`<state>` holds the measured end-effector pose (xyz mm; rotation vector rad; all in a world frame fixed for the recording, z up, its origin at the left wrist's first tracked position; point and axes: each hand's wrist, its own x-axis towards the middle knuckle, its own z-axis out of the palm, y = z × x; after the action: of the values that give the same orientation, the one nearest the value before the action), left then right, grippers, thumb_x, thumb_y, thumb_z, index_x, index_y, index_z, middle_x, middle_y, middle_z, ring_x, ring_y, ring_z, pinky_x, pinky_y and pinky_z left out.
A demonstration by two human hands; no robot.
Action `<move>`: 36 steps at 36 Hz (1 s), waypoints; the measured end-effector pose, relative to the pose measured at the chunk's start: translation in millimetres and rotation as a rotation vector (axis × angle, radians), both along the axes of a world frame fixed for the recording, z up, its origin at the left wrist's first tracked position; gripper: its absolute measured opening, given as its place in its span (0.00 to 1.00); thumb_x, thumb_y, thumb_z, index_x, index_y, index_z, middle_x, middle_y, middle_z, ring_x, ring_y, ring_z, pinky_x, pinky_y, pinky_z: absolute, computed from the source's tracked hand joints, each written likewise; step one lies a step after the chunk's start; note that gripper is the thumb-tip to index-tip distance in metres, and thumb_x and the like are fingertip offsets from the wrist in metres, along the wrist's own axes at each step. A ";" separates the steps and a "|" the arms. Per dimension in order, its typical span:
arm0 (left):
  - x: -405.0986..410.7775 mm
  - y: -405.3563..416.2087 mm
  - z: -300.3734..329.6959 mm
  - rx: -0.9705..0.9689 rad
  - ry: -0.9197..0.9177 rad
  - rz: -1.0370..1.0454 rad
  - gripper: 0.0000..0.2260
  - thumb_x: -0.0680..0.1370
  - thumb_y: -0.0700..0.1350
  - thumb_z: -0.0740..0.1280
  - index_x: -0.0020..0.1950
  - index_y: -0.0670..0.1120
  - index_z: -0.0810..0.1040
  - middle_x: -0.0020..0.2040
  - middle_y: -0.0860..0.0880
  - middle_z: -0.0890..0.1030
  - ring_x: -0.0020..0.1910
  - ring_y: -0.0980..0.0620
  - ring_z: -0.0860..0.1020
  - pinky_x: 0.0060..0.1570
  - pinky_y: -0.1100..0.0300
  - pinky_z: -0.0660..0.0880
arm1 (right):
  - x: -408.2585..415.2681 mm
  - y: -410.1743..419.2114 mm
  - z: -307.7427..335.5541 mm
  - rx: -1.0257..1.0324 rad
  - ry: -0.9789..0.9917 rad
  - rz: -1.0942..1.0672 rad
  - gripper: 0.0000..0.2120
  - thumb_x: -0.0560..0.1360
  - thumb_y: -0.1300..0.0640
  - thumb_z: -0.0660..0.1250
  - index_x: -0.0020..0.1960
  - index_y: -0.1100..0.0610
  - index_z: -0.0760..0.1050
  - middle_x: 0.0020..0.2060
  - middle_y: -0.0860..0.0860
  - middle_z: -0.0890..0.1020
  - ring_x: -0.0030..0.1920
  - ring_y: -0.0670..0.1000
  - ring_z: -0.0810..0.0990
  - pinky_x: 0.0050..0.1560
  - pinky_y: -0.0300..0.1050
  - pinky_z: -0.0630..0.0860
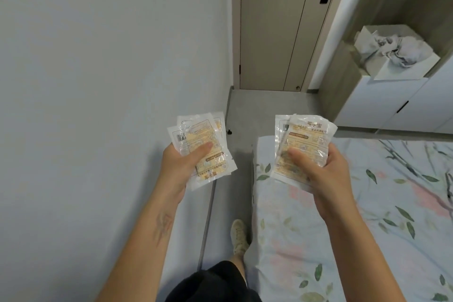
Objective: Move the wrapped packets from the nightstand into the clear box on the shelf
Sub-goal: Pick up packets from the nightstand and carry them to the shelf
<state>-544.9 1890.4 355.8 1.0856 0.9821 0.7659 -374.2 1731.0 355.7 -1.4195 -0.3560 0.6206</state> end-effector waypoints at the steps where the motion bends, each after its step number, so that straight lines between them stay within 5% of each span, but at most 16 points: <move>1: 12.6 17.9 -1.7 -0.006 0.005 -0.007 0.09 0.72 0.36 0.72 0.50 0.46 0.81 0.43 0.49 0.86 0.42 0.50 0.85 0.37 0.57 0.81 | 13.1 17.5 -0.5 -0.003 0.001 0.001 0.18 0.70 0.63 0.73 0.58 0.54 0.76 0.48 0.48 0.85 0.47 0.47 0.85 0.42 0.40 0.81; 6: 78.4 103.6 -2.3 -0.026 0.005 -0.007 0.10 0.72 0.35 0.72 0.49 0.48 0.81 0.44 0.50 0.86 0.42 0.50 0.85 0.38 0.56 0.82 | 78.4 100.2 -2.1 -0.031 -0.006 0.016 0.15 0.70 0.63 0.73 0.55 0.53 0.77 0.45 0.47 0.86 0.45 0.47 0.85 0.38 0.37 0.80; 14: 159.0 203.7 11.1 -0.003 0.025 -0.046 0.10 0.73 0.36 0.72 0.49 0.49 0.81 0.42 0.52 0.86 0.41 0.52 0.85 0.36 0.58 0.82 | 158.2 180.7 -8.1 -0.054 0.041 -0.041 0.19 0.69 0.61 0.73 0.59 0.54 0.77 0.50 0.51 0.85 0.49 0.52 0.85 0.49 0.50 0.80; 19: 193.4 245.7 12.6 0.011 0.034 -0.093 0.10 0.72 0.36 0.72 0.48 0.50 0.81 0.42 0.53 0.86 0.41 0.52 0.85 0.36 0.57 0.82 | 181.2 214.4 -11.1 -0.023 0.082 -0.102 0.15 0.70 0.63 0.73 0.56 0.55 0.78 0.47 0.51 0.86 0.45 0.51 0.85 0.41 0.42 0.81; 36: 279.9 353.5 -19.9 0.006 0.041 -0.087 0.10 0.73 0.36 0.72 0.48 0.51 0.81 0.42 0.55 0.86 0.42 0.54 0.85 0.36 0.59 0.81 | 278.2 344.2 -31.1 -0.072 0.118 -0.005 0.17 0.70 0.64 0.73 0.57 0.57 0.77 0.48 0.53 0.85 0.48 0.53 0.85 0.45 0.47 0.81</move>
<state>-265.0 2243.9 335.8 1.1452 0.9620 0.6785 -95.9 2075.2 324.5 -1.4448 -0.2387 0.7158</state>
